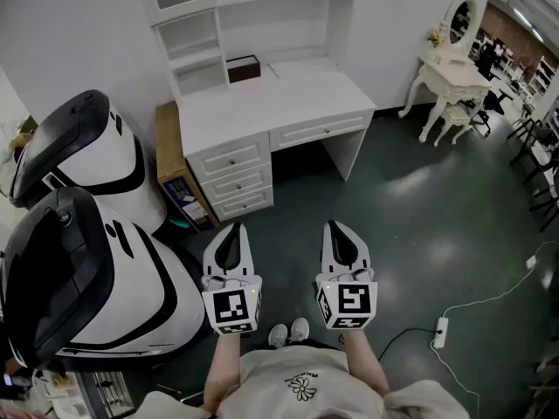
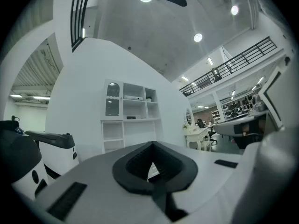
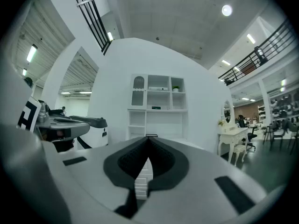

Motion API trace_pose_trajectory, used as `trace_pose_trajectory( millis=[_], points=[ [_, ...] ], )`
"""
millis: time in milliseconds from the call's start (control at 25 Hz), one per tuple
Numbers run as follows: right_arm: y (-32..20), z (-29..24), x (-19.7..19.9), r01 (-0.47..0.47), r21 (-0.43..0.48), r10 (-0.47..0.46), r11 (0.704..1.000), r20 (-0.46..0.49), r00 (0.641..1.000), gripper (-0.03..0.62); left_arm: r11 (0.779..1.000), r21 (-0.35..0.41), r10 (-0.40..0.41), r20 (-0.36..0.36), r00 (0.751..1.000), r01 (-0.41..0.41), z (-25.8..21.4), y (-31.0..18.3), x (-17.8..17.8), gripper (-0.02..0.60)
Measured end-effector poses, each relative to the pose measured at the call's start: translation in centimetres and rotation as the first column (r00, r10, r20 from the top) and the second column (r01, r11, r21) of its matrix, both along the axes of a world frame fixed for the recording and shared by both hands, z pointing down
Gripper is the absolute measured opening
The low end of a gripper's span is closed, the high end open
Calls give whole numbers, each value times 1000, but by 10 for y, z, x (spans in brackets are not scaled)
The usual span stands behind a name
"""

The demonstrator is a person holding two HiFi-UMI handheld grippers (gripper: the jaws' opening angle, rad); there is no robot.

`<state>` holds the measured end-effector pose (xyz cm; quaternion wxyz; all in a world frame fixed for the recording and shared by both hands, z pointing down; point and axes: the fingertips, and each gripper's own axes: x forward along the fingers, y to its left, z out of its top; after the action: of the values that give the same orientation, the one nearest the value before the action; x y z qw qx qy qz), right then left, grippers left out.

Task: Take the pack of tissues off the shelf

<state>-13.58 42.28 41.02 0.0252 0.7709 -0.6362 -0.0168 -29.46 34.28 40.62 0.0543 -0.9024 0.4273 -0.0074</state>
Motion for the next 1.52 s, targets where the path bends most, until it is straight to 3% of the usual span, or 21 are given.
trace_pose_trajectory(
  millis=[440, 680, 920, 1280, 1520],
  points=[
    [-3, 2, 15, 8, 10, -9, 1000, 21, 1000, 2, 1000, 6, -5, 1, 1000, 5, -2, -2, 13, 0],
    [-4, 6, 35, 12, 56, -17, 998, 93, 996, 2, 1000, 21, -6, 12, 1000, 5, 2, -6, 32, 0],
    [-18, 7, 52, 45, 58, -50, 997, 71, 996, 2, 999, 41, -27, -10, 1000, 27, -4, -20, 48, 0],
    [-58, 0, 88, 63, 157, -60, 986, -23, 998, 2, 990, 140, -25, -66, 997, 34, -10, -75, 89, 0],
    [-138, 35, 121, 73, 146, -67, 987, -46, 997, 2, 985, 170, -15, -114, 993, 35, 10, -146, 124, 0]
  ],
)
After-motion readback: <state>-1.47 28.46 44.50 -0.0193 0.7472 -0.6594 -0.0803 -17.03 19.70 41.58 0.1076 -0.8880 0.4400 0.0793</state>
